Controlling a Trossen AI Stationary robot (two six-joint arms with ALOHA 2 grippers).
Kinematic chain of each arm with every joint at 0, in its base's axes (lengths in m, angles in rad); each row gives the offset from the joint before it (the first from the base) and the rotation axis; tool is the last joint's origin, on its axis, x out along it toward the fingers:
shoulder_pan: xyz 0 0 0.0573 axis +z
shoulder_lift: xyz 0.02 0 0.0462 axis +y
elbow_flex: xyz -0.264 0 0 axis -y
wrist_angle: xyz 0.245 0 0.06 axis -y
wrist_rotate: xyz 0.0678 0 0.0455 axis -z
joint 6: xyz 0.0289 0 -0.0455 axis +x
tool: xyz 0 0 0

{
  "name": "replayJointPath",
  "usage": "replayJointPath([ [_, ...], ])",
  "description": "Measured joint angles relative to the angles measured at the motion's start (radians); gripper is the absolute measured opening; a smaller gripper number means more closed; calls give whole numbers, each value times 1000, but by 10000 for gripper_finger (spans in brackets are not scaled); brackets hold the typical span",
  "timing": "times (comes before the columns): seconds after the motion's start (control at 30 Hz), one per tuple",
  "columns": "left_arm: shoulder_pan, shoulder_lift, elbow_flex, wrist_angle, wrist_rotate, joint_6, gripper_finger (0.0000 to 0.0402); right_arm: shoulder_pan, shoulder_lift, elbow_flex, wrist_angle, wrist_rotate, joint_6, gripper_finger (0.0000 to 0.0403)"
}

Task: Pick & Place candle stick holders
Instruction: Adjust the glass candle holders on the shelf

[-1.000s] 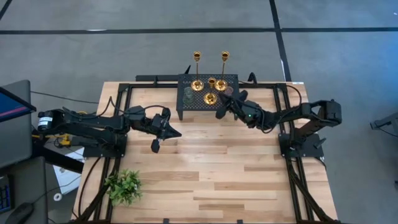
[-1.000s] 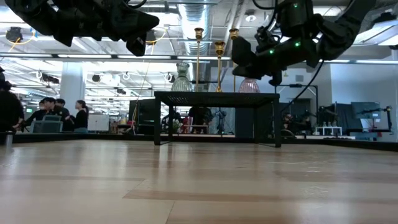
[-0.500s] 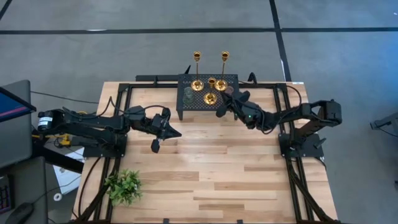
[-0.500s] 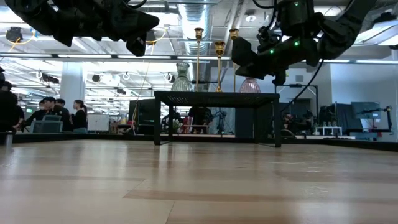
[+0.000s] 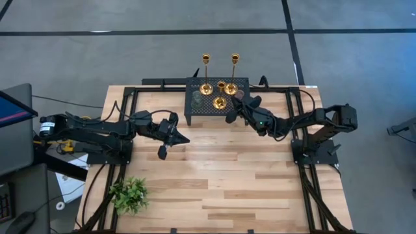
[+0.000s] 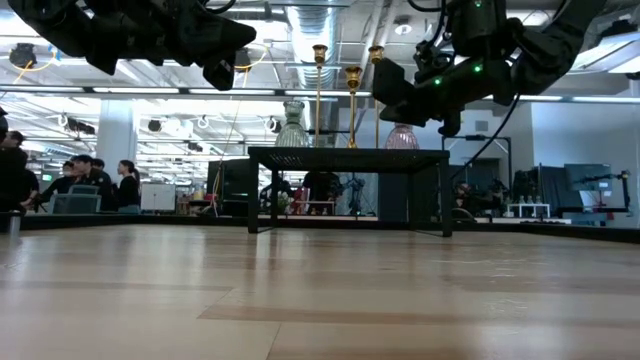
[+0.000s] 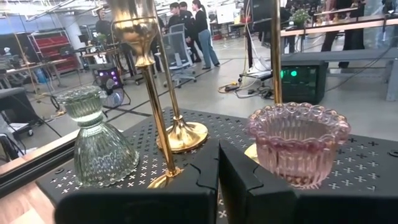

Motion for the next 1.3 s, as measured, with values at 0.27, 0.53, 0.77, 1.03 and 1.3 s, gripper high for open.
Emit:
replayJointPath([
  [0.27,0,0,0,-1,0,0,6,5,-13,-1,-15,10,0,0],
  [0.53,0,0,0,-2,0,0,7,15,-16,-1,-24,-122,-14,0],
  [0.77,0,0,0,-3,0,0,5,57,-196,-2,-232,-319,-92,0],
  [1.03,0,0,0,-3,-72,0,6,104,-531,-2,-758,-378,-63,0],
  [1.3,1,53,1,9,-216,0,4,180,-759,-16,-1000,-424,-63,0],
])
